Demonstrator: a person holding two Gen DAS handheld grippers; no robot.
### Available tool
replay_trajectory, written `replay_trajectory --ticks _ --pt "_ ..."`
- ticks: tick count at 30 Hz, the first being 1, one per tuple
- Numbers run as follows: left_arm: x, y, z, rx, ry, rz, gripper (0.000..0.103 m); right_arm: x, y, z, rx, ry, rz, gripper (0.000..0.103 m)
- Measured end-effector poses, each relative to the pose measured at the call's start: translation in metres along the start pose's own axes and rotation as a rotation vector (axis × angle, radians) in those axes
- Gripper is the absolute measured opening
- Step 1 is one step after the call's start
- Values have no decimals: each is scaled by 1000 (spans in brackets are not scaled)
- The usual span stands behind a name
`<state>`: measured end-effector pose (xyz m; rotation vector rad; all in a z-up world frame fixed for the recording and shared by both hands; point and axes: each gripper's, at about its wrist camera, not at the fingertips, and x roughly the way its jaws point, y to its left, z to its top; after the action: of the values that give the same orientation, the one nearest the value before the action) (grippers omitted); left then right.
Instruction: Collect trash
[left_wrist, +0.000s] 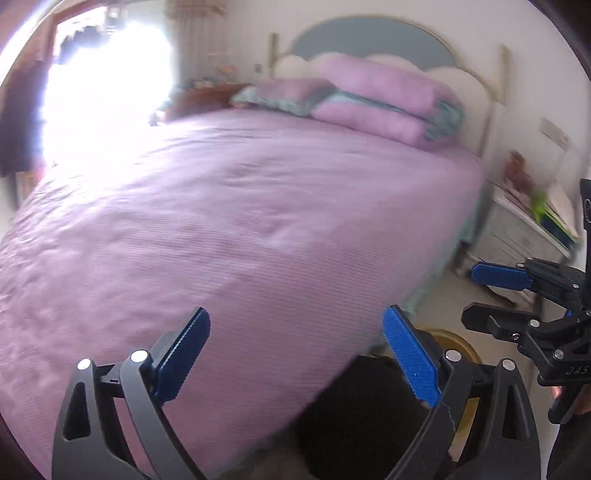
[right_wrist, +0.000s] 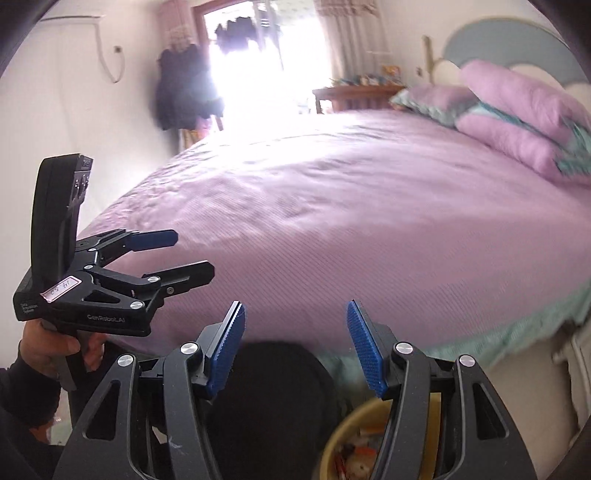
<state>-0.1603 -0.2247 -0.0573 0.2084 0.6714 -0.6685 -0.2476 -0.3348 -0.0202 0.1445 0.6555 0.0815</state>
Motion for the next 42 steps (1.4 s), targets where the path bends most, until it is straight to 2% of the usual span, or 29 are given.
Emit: replay_trajectory --ticks 4,6,9,12,17,26,33,42 --pt "-30 38 0 -75 -71 134 99 14 35 28 -67 -70 38 69" --pt "-44 58 0 -120 -101 199 99 19 52 38 -94 -113 48 78" --pt "-63 86 -2 -190 -144 259 99 25 74 51 -101 -182 69 90" --pt "-81 112 -5 -252 -187 316 99 28 94 62 -105 -230 84 95" --pt "-102 135 -12 -304 -250 417 99 41 116 74 -107 -268 94 95" --pt "-116 165 -18 -357 -292 593 99 72 141 83 -106 -231 142 95" --pt "-122 187 -15 -407 -313 615 99 91 149 83 -123 -191 159 95" --pt "-113 199 -3 -398 -310 632 99 110 141 90 -98 -170 157 95"
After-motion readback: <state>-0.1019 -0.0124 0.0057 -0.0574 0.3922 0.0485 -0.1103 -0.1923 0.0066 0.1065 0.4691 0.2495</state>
